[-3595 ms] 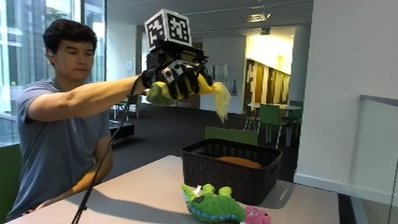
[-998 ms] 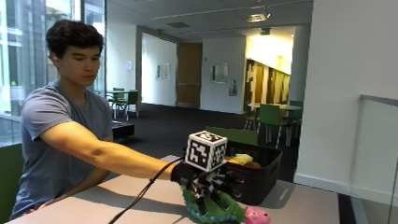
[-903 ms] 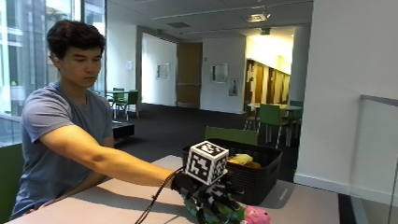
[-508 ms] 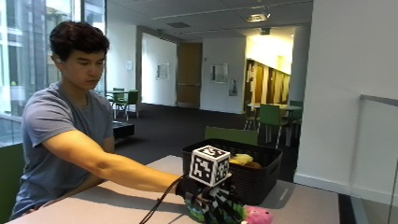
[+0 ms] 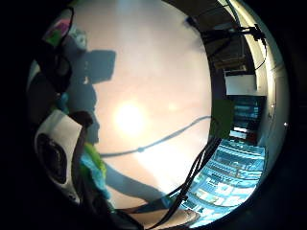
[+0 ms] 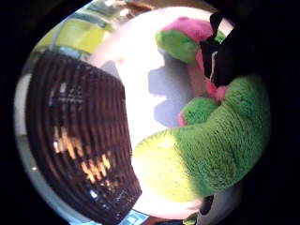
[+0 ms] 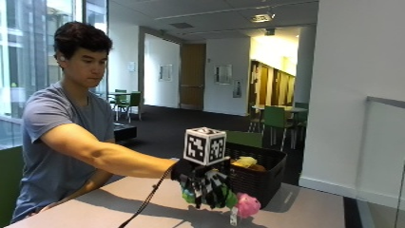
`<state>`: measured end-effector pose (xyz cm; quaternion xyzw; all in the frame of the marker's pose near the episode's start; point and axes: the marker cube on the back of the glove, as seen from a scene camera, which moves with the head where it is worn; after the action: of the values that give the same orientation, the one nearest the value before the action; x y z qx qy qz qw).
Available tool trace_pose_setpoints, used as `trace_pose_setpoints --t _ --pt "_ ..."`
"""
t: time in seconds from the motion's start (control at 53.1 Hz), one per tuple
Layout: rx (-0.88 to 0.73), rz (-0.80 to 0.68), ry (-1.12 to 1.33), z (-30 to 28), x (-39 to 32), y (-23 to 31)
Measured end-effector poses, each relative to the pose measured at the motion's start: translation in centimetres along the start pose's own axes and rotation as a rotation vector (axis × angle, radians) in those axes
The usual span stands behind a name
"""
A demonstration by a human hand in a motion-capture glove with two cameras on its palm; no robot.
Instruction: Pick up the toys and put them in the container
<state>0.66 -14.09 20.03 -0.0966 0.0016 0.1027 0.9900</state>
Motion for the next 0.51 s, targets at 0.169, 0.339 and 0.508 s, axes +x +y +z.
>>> trace_pose_setpoints --t 0.169,0.339,0.508 --pt "0.095 0.006 -0.014 -8.6 1.1 1.2" --pt "0.214 -0.010 -0.027 -17.7 0.2 3.3" --pt "0.301 -0.060 -0.050 -23.5 -3.0 6.0"
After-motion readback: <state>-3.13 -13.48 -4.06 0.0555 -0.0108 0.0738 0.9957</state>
